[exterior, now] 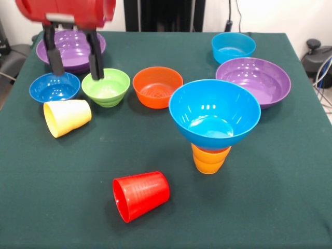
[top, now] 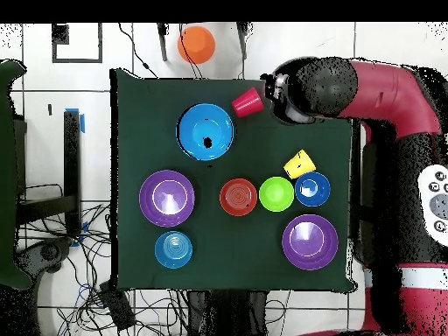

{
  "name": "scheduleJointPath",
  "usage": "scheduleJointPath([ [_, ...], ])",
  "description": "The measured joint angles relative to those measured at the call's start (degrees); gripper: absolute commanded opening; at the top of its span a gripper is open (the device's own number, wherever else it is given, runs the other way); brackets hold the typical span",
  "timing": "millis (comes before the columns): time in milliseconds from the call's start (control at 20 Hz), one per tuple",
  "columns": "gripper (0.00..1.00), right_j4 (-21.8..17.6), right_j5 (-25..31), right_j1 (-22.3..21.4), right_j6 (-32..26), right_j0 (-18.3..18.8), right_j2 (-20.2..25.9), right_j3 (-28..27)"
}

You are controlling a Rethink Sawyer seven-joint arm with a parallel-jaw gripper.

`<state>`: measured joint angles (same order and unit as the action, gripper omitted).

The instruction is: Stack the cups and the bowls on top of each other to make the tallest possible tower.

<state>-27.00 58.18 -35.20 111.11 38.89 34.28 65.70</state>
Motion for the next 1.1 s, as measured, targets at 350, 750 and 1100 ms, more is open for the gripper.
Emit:
scheduleJointPath([
  [350, 1.0, -2.28, -0.06, 5.1, 0.0, 0.11, 0.0, -1.66],
  [750, 1.0, -5.15, -1.23, 11.27, 0.0, 0.12, -0.01, -3.85],
  [1100, 1.0, -6.81, -4.9, 11.04, 0.0, 0.22, -0.13, -1.42],
])
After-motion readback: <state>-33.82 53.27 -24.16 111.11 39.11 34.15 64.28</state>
